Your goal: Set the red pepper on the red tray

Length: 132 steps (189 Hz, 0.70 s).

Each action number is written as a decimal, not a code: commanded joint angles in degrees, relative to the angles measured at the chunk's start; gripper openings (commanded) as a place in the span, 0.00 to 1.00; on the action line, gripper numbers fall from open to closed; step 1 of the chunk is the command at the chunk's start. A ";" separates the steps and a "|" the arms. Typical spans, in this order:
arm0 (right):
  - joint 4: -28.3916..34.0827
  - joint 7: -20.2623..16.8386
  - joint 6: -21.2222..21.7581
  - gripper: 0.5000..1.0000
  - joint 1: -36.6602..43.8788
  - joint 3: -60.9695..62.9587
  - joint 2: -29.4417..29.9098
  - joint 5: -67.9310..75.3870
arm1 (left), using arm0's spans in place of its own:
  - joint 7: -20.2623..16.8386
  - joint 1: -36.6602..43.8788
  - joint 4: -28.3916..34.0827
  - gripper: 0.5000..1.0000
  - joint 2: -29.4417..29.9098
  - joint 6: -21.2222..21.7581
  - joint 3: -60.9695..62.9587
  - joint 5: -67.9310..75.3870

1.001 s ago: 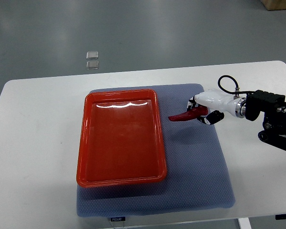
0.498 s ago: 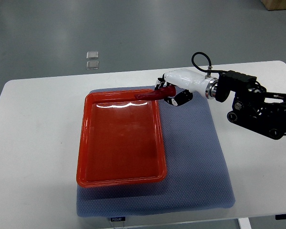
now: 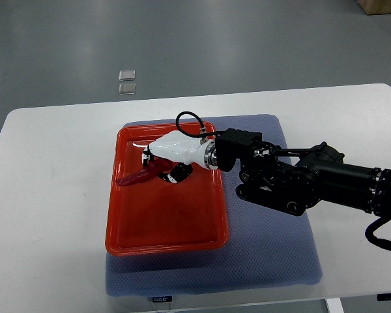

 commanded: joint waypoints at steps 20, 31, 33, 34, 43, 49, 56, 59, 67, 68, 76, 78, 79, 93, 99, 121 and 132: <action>-0.19 0.05 0.00 0.00 -0.30 -0.62 0.34 -3.40 | 0.00 0.00 0.00 1.00 0.00 0.00 0.00 0.00; -0.36 -0.04 0.00 0.10 -0.29 -0.62 0.25 -3.40 | 0.09 0.00 0.00 1.00 0.00 0.00 0.00 0.00; -0.36 -0.04 -0.09 0.14 -0.21 -0.62 0.25 -3.40 | 0.00 0.00 0.00 1.00 0.00 0.00 0.00 0.00; -0.36 -0.04 -0.09 0.14 -0.21 -0.62 0.25 -3.40 | 0.00 0.00 0.00 1.00 0.00 0.00 0.00 0.00; -0.45 -0.04 -0.09 0.36 -0.21 -0.45 0.16 -3.40 | 0.00 0.00 0.00 1.00 0.00 0.00 0.00 0.00; -0.36 -0.04 -0.09 0.50 -0.21 -0.45 0.25 -3.40 | 0.00 0.00 0.00 1.00 0.00 0.00 0.00 0.00; -0.36 -0.04 -0.09 0.68 -0.12 -0.45 0.16 -3.49 | 0.00 0.00 0.00 1.00 0.00 0.00 0.00 0.00; -0.36 -0.04 -0.09 0.70 -0.12 -0.45 0.16 -3.49 | 0.00 0.00 0.00 1.00 0.00 0.00 0.00 0.00; -0.45 -0.04 -0.09 0.74 -0.21 -0.27 0.07 -3.49 | 0.09 0.00 0.00 1.00 0.00 0.00 0.00 0.00; -0.36 -0.04 -0.09 0.75 -0.21 -0.27 -0.01 -3.49 | 0.00 0.00 0.00 1.00 0.00 0.00 0.00 0.00; -0.45 -0.04 -0.27 0.75 -0.21 -0.10 -0.19 -3.41 | 0.00 -0.09 0.00 1.00 0.00 0.00 0.00 0.00; -0.45 -0.04 -0.36 0.75 -0.21 -0.01 -0.19 -3.40 | 0.00 0.00 0.00 1.00 0.00 0.00 0.00 0.00; -0.45 -0.04 -0.36 0.75 -0.21 -0.01 -0.19 -3.40 | 0.00 0.00 0.00 1.00 0.00 0.00 0.00 0.00; -0.45 -0.04 -1.41 0.77 -0.38 0.52 -0.80 -3.05 | 0.00 0.00 0.00 1.00 0.00 0.00 0.00 0.00; -0.45 -0.13 -1.94 0.77 -0.38 0.70 -1.24 -2.79 | 0.00 0.00 0.00 1.00 0.00 0.00 0.00 0.00; -0.45 -0.13 -3.70 0.78 -0.91 4.29 -3.97 -2.09 | 0.00 0.00 0.00 1.00 0.00 0.00 0.00 0.00; -0.54 -0.13 -3.70 0.78 -2.32 7.46 -5.38 -1.38 | 0.00 0.00 0.00 1.00 0.00 0.00 0.00 0.00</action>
